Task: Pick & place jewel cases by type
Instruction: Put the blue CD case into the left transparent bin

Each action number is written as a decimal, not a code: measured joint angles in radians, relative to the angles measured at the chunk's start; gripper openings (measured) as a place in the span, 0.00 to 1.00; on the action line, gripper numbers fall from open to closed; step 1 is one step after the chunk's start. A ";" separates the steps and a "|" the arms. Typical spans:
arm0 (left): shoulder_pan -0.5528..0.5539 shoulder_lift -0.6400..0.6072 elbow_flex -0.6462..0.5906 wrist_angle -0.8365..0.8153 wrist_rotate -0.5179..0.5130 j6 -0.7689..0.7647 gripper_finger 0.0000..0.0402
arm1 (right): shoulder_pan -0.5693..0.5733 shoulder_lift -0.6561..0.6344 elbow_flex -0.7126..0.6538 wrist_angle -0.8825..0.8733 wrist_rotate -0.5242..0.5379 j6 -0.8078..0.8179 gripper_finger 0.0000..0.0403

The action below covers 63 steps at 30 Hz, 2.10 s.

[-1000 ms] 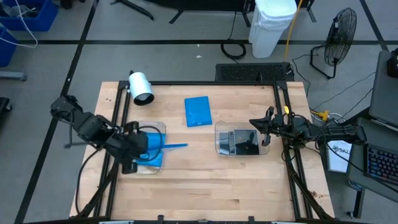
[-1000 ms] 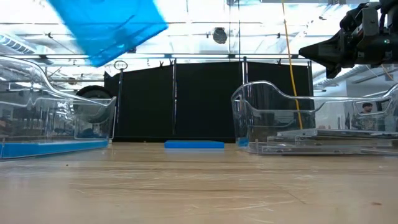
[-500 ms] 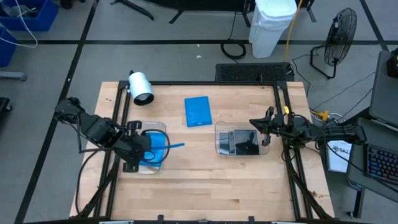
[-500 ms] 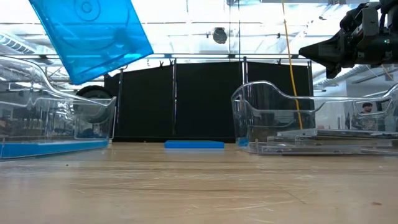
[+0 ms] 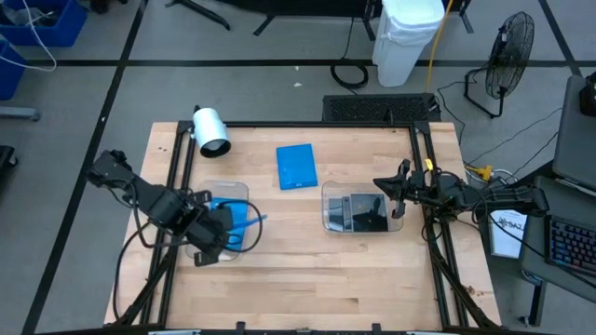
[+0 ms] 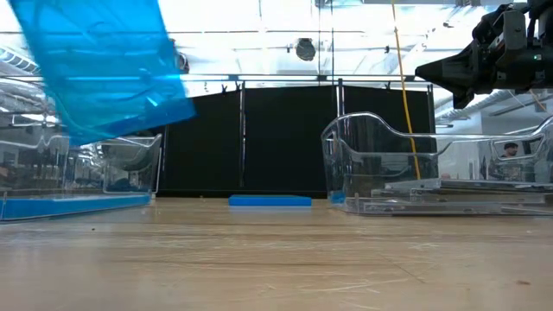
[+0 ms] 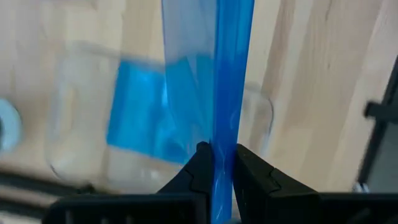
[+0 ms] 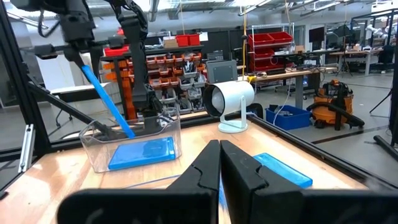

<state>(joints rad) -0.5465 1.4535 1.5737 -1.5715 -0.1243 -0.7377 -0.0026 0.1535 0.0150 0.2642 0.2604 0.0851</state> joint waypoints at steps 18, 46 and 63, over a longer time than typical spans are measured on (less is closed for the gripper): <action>-0.139 -0.001 -0.028 0.001 0.109 -0.374 0.15 | 0.000 0.000 0.000 0.000 0.000 0.000 0.01; -0.171 -0.001 -0.033 0.082 0.008 -0.598 0.18 | 0.000 0.000 0.000 0.000 0.000 0.000 0.01; -0.119 -0.009 -0.062 0.001 0.053 -0.773 0.18 | 0.000 0.000 0.000 0.000 0.000 0.000 0.01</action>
<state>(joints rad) -0.6659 1.4445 1.5113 -1.5704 -0.0715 -1.5107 -0.0028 0.1539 0.0150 0.2639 0.2604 0.0850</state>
